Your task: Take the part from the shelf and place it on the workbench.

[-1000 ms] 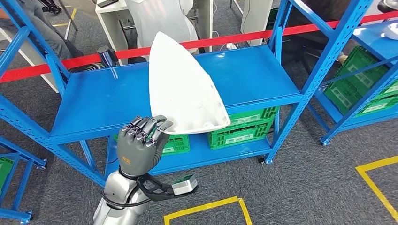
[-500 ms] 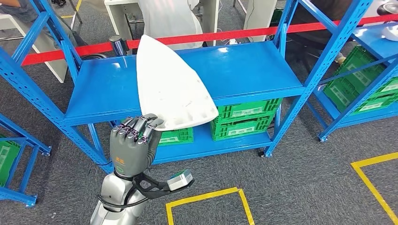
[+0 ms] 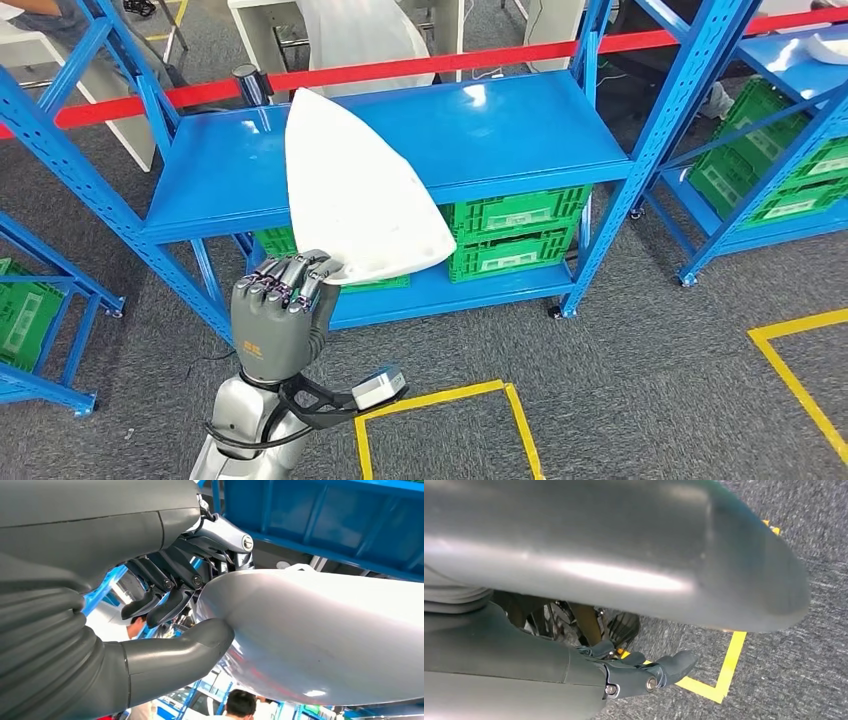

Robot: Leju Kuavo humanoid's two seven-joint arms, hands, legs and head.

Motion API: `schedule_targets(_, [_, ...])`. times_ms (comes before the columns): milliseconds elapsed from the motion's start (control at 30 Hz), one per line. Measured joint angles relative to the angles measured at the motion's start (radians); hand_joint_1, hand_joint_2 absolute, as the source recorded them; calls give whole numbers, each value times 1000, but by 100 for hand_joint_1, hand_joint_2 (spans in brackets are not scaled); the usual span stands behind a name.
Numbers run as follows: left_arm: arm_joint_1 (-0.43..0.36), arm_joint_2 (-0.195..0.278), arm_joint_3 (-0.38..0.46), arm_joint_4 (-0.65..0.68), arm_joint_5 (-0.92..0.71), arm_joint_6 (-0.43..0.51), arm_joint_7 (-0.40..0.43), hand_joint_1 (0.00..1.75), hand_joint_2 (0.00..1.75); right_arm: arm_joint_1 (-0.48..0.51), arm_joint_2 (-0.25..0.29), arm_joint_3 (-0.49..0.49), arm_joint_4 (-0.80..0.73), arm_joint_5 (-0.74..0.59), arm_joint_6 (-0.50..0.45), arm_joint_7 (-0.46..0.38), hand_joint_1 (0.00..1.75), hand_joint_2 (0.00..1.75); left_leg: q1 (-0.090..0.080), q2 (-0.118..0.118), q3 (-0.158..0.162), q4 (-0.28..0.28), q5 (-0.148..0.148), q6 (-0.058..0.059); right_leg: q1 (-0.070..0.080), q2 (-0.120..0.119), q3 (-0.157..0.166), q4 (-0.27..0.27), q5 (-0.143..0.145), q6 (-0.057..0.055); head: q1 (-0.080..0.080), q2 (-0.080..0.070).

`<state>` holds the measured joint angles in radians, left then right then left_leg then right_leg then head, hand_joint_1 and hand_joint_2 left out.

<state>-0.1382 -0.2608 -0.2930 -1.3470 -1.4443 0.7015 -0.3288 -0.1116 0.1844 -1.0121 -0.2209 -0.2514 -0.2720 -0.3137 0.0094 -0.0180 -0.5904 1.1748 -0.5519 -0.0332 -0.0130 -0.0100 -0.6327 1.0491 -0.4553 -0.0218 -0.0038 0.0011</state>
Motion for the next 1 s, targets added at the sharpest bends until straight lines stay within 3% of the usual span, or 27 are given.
schedule_targets(67, [-3, -2, 0, 4, -2, 0, 3, 175, 175, -3, 2, 0, 0, 0, -3, -2, 0, 0, -5, -28, 85, -122, 7, 13, -2, 7, -11, -1, 17, 12, 1, 0])
schedule_targets(133, [-7, -2, 0, 9, -2, 0, 8, 175, 175, -8, 4, -1, 0, 0, -6, -4, 0, 0, -12, -35, 105, -161, 5, 20, -6, 18, -15, -8, 34, 27, -1, 0])
schedule_targets(200, [-12, -4, -2, 15, 0, 0, 11, 175, 175, -10, 6, -3, 0, 0, -5, -5, 0, 0, -10, -15, 97, -172, 18, 34, -9, 28, -19, -10, 39, 40, -2, 0])
schedule_targets(233, [-15, -5, -4, 18, 2, 0, 11, 175, 175, -10, 6, -4, 0, 0, -5, -6, 0, 0, -8, -5, 93, -178, 27, 42, -9, 29, -26, 3, 21, 45, 0, 0])
schedule_targets(333, [-21, -6, -5, 25, 9, 0, 11, 175, 175, -9, 6, -9, 0, 0, -7, -9, 0, 0, -5, 28, 70, -182, 50, 56, -9, 24, -76, 147, -99, 60, 7, 0])
schedule_targets(367, [-22, -7, -5, 27, 11, 0, 9, 175, 175, -9, 6, -10, 0, 0, -7, -10, 0, 0, -5, 40, 59, -180, 56, 57, -9, 24, -92, 204, -124, 65, 8, 0])
schedule_targets(400, [-22, -7, -5, 28, 13, 0, 6, 175, 175, -8, 6, -10, 0, 0, -7, -10, 0, 0, -5, 51, 50, -176, 61, 56, -10, 23, -96, 239, -124, 69, 8, 0])
schedule_targets(433, [-22, -7, -4, 29, 14, 0, 3, 175, 175, -8, 5, -10, 0, 0, -8, -10, 0, 0, -5, 63, 40, -171, 65, 54, -12, 20, -84, 243, -107, 73, 8, 0])
schedule_targets(500, [-22, -7, -4, 29, 16, 0, -5, 175, 175, -9, 4, -10, 0, 0, -8, -9, 0, 0, -3, 84, 25, -158, 69, 49, -14, -7, -6, 147, -62, 77, 9, 0])
schedule_targets(567, [-24, -8, -4, 27, 17, 0, -13, 175, 175, -12, 3, -11, 0, 0, -8, -8, 0, 0, -6, 103, 13, -142, 68, 38, -6, -46, 69, 32, -56, 67, 10, 0])
schedule_targets(600, [-25, -8, -4, 27, 18, 0, -16, 175, 175, -13, 2, -11, 0, 0, -8, -9, 0, 0, -8, 111, 11, -136, 67, 32, -2, -57, 84, 4, -64, 57, 10, 0])
schedule_targets(667, [-31, -9, -3, 27, 18, 0, -20, 175, 175, -12, 1, -11, 0, 0, -7, -11, 0, 0, -9, 127, 12, -134, 69, 20, 2, -47, 78, -3, -66, 33, 9, 0])
schedule_targets(700, [-35, -10, -3, 27, 17, 0, -20, 175, 175, -11, 1, -11, 0, 0, -6, -12, 0, 0, -7, 120, 10, -130, 66, 12, 1, -38, 75, -6, -62, 22, 9, 0])
schedule_targets(767, [-40, -11, -3, 28, 14, 0, -19, 175, 175, -11, 1, -11, 0, 0, -8, -15, 0, 0, -3, 77, -10, -82, 25, 0, -3, -20, 66, -11, -50, 5, 6, 0])
schedule_targets(833, [-42, -11, -3, 32, 11, 0, -17, 175, 175, -12, 1, -11, 0, 0, -9, -18, 0, 0, -1, 33, -54, 33, -47, -7, -4, 0, 54, -11, -41, -2, 3, 0])
schedule_targets(867, [-42, -11, -3, 35, 11, 0, -16, 175, 175, -11, 1, -11, 0, 0, -9, -18, 0, 0, -1, 27, -76, 91, -73, -7, -3, 11, 49, -11, -37, -3, 3, 0])
schedule_targets(900, [-42, -11, -3, 37, 10, 0, -16, 175, 175, -11, 1, -11, 0, 0, -9, -19, 0, 0, -1, 24, -86, 124, -81, -6, -3, 24, 44, -10, -33, -2, 3, 0])
schedule_targets(933, [-42, -11, -3, 39, 10, 0, -16, 175, 175, -10, 0, -11, 0, 0, -9, -19, 0, 0, -1, 23, -80, 123, -68, -4, -2, 37, 41, -10, -30, 0, 3, 0])
schedule_targets(1000, [-43, -11, -3, 42, 10, 0, -16, 175, 175, -9, 0, -12, 0, 0, -9, -19, 0, 0, -1, 8, -20, 19, -4, 5, -2, 64, 39, -10, -25, 5, 2, 0])
